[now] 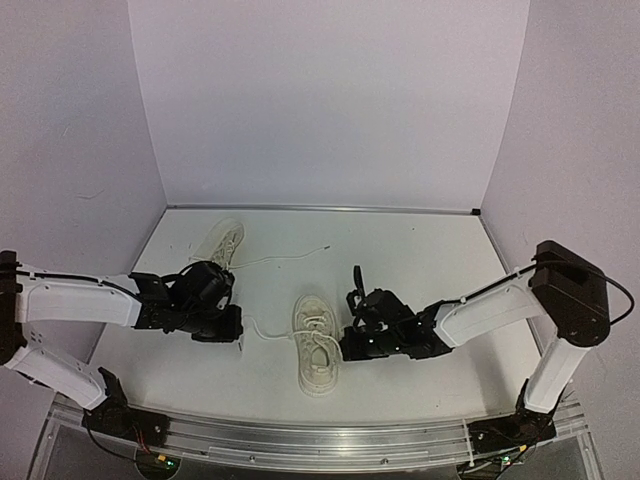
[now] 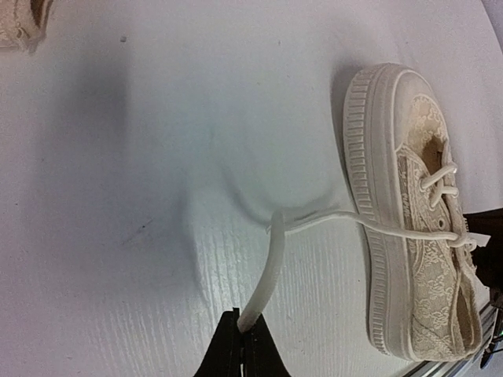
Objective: Tie the shoes
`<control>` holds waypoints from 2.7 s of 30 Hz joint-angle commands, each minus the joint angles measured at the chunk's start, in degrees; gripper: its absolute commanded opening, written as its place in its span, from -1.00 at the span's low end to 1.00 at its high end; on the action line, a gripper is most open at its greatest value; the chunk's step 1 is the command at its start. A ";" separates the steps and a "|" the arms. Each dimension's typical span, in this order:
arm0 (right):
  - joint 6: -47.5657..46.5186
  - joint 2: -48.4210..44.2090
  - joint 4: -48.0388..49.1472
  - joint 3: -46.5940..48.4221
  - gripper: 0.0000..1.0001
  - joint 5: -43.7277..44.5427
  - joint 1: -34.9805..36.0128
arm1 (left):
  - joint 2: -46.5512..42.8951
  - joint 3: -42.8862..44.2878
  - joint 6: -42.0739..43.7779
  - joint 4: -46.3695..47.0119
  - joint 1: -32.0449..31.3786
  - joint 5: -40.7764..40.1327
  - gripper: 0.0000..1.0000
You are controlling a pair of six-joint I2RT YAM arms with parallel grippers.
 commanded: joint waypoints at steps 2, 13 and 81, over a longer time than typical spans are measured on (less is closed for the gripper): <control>2.11 -15.27 -0.60 -6.71 -1.00 4.18 -6.39 | -6.68 0.44 -1.64 -4.08 6.42 -1.76 -1.00; 6.94 -42.82 -19.85 -18.74 -1.00 16.92 -20.33 | -13.31 -0.97 -6.31 -13.67 18.84 -4.09 -1.00; -32.03 -34.23 -20.75 4.69 0.97 -17.30 -20.60 | 4.61 17.93 41.17 -9.27 -0.38 14.48 0.97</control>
